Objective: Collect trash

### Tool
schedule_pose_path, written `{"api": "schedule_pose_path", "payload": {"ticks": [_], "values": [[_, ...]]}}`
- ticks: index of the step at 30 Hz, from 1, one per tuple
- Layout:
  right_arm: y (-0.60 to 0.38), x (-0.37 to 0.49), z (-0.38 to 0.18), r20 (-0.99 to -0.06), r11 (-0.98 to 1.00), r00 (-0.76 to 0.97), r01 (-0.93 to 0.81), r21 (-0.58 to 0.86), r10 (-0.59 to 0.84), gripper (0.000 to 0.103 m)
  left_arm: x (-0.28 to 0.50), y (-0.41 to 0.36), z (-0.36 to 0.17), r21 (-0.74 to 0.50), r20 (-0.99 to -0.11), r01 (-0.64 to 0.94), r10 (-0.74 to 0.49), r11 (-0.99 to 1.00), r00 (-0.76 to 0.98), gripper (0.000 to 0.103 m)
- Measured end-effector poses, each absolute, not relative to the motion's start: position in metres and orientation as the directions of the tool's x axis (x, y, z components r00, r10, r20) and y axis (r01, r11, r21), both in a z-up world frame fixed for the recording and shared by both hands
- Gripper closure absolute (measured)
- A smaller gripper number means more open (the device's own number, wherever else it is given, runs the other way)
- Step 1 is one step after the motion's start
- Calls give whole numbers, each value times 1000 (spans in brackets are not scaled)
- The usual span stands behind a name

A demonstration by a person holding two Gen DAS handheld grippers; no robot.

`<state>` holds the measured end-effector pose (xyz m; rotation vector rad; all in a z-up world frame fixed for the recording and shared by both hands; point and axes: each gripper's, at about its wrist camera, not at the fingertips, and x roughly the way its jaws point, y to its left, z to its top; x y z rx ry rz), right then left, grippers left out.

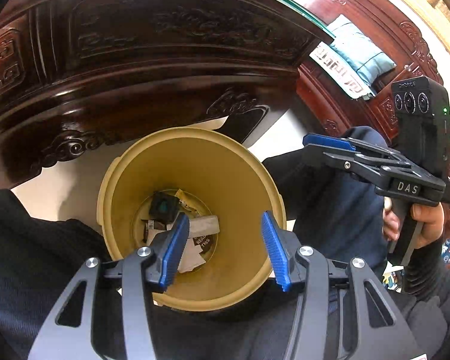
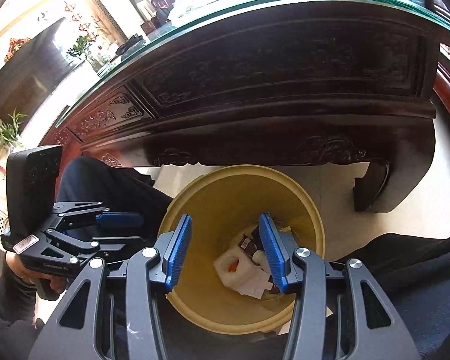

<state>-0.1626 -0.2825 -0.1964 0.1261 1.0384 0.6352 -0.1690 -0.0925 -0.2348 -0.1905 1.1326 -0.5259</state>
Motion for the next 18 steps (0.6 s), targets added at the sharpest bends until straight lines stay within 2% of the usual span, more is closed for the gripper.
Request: {"api": "schedule_pose_path", "payload": {"ticks": [10, 18], "values": [[-276, -162, -184, -749, 799, 347, -459, 389, 565, 57, -164, -88, -211, -392, -786, 309, -490, 867, 377, 53], [-261, -150, -130, -669, 761, 419, -537, 363, 615, 57, -143, -76, -154, -328, -727, 317, -452, 890, 516, 51]]}}
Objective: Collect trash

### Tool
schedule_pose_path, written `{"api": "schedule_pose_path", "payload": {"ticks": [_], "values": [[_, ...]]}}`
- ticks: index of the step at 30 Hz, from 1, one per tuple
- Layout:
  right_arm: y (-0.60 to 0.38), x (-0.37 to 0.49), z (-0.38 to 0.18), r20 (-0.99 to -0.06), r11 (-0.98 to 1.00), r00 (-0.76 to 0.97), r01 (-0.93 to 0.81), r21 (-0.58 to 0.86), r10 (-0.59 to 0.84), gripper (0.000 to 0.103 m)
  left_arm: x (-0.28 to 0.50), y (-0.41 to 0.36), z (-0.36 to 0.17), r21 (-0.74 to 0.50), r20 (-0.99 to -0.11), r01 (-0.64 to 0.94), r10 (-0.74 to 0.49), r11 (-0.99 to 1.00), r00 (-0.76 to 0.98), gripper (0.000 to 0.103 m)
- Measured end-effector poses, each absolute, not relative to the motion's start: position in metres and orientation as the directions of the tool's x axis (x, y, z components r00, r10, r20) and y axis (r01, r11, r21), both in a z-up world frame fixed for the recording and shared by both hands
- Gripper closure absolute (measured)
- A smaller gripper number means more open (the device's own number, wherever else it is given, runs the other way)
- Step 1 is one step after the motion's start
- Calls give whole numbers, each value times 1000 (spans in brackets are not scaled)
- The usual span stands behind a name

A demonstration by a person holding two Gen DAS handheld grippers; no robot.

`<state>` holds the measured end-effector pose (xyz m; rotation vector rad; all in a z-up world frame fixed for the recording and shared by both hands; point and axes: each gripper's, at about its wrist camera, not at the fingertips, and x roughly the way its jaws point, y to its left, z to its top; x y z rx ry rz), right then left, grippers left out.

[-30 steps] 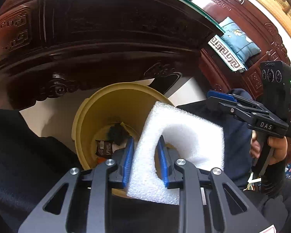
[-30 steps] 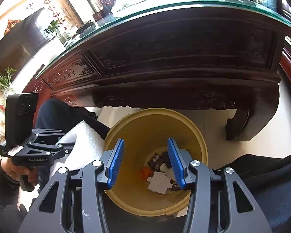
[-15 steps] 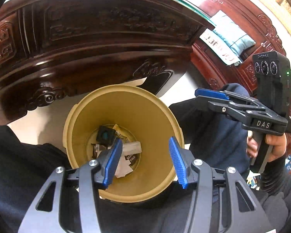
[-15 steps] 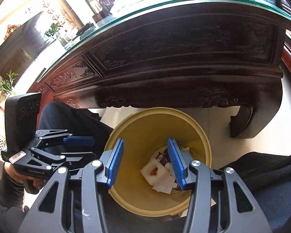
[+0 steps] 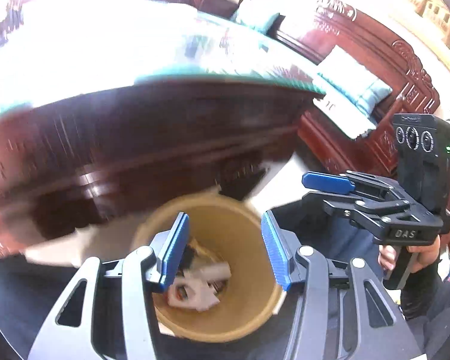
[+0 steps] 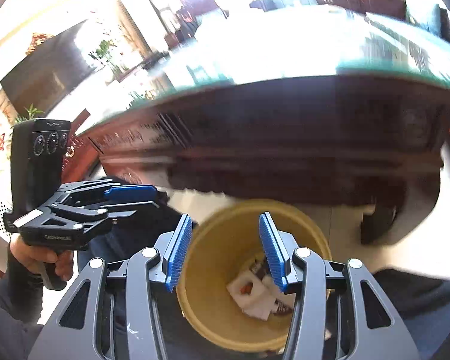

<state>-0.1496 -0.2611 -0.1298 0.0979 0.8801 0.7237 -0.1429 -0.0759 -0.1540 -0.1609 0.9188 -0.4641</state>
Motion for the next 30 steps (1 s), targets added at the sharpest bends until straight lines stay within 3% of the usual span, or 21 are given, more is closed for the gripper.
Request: {"api": "schedule_pose_path", "payload": {"ticks": [3, 6, 16, 23, 30], "values": [[-254, -136, -103, -630, 755, 462, -562, 337, 625, 53, -130, -71, -126, -296, -690, 319, -433, 900, 580, 37], [-244, -118, -76, -592, 755, 510, -589, 289, 624, 52, -113, -68, -99, -231, -661, 314, -385, 921, 644, 35], [-218, -44, -23, -527, 776, 596, -589, 226, 605, 42, -41, -48, -43, -198, -589, 235, -307, 952, 748, 26], [-210, 9, -19, -525, 830, 658, -520, 204, 541, 27, 2, -34, -39, -183, -584, 132, -216, 974, 783, 10], [-207, 35, -29, -530, 880, 709, -433, 193, 465, 11, 24, -22, -46, -178, -569, 56, -149, 982, 808, 4]]}}
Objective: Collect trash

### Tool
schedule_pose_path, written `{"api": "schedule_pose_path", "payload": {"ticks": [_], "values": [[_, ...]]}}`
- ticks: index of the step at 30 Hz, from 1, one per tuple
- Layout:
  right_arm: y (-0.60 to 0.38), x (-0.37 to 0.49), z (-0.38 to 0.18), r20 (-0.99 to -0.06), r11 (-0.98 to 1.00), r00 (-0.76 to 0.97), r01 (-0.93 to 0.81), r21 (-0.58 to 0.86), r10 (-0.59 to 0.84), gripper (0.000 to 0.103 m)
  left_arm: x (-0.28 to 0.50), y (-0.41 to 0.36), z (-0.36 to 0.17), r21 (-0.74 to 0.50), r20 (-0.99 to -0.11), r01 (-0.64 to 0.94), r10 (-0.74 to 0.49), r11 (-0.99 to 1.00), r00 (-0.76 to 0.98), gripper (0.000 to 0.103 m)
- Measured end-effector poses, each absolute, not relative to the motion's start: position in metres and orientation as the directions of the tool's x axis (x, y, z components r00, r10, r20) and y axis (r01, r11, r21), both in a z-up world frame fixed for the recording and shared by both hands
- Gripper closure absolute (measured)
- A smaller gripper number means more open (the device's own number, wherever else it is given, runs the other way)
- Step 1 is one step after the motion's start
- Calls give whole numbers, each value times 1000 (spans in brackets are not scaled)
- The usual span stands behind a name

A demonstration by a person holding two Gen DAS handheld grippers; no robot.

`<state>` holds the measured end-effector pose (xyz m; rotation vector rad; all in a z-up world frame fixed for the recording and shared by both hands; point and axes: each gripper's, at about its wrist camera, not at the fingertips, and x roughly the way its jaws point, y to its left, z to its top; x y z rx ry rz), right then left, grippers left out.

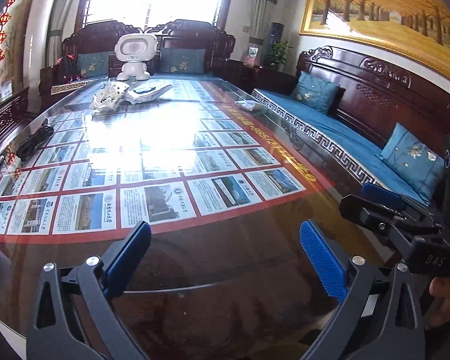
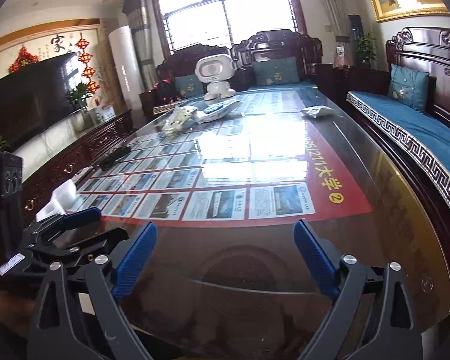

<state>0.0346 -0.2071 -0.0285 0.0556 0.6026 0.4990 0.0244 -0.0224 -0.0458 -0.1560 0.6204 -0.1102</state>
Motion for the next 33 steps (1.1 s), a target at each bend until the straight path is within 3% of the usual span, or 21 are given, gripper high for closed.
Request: {"api": "schedule_pose_path", "payload": {"ticks": [10, 18, 33], "values": [[-204, 52, -46, -574, 889, 684, -403, 217, 450, 10, 42, -5, -63, -209, -606, -44, -94, 977, 790, 4], [-197, 51, -49, -582, 877, 664, -425, 223, 470, 10, 39, -3, -69, -143, -635, -106, -10, 984, 772, 4], [-200, 49, -44, -578, 867, 652, -432, 249, 491, 10, 33, -4, -66, -151, -634, -127, 2, 980, 773, 4]]}}
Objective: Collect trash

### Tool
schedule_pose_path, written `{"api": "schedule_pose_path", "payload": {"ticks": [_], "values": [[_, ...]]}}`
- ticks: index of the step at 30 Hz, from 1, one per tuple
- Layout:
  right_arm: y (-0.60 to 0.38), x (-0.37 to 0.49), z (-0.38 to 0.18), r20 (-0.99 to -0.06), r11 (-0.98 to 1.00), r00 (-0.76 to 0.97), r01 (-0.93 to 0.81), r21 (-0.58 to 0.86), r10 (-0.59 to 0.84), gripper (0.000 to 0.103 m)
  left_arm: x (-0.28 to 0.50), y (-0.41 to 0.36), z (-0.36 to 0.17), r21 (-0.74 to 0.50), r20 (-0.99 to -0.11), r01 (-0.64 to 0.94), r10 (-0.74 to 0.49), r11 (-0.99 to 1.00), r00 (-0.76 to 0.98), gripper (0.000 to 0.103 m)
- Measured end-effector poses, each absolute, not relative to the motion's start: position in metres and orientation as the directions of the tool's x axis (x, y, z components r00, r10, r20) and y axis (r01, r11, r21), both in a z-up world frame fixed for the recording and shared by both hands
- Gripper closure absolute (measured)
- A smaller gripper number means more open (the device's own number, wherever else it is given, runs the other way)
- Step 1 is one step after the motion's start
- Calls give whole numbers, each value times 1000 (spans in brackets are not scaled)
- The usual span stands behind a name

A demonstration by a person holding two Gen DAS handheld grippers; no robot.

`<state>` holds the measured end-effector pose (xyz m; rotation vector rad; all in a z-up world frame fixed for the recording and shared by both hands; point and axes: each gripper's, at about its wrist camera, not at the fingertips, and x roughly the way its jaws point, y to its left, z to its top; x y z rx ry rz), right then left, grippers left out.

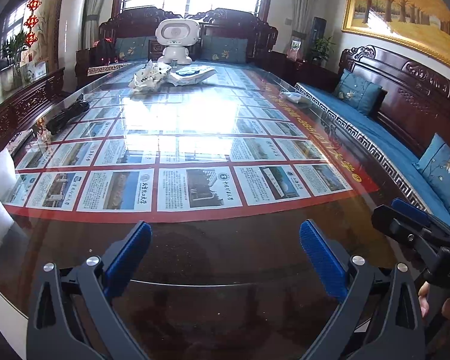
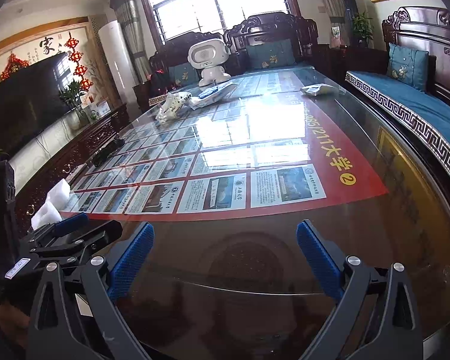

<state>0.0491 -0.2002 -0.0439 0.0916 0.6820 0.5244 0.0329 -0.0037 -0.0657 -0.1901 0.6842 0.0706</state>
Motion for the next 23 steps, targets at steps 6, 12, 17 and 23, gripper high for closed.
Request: {"api": "schedule_pose_path", "payload": {"ticks": [6, 12, 17, 23], "values": [[-198, 49, -45, -580, 865, 648, -435, 252, 494, 10, 27, -12, -62, -104, -623, -141, 46, 985, 781, 4], [-199, 49, -45, -578, 865, 648, -431, 259, 496, 10, 23, -15, -59, -61, -616, -166, 94, 984, 782, 4], [-200, 49, -44, -578, 865, 650, -432, 254, 494, 10, 29, -11, -61, -35, -644, -191, 124, 981, 755, 4], [-201, 50, -45, -582, 866, 647, -428, 258, 493, 10, 30, -4, -63, -79, -659, -194, 95, 978, 746, 4]]}}
